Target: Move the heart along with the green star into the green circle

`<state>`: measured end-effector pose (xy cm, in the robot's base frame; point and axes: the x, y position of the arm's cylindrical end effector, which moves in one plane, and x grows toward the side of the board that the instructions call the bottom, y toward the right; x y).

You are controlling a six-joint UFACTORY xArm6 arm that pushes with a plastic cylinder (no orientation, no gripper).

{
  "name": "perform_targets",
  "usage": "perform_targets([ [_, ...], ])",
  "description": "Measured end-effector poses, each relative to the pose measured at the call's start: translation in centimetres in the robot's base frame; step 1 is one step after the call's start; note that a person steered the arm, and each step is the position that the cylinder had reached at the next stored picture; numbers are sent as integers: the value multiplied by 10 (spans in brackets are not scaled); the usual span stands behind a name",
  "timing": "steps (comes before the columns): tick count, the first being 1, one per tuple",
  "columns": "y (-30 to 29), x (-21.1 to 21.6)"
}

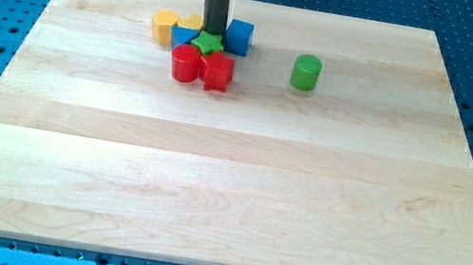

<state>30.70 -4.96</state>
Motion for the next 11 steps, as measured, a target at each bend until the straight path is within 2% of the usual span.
perform_targets([
  [1,1,-45],
  [2,1,-61],
  [3,-15,-49],
  [4,-27,-1],
  [5,-22,1],
  [6,-22,-38],
  [7,-49,-63],
  [8,-89,-18],
  [9,-67,43],
  [11,48,41],
])
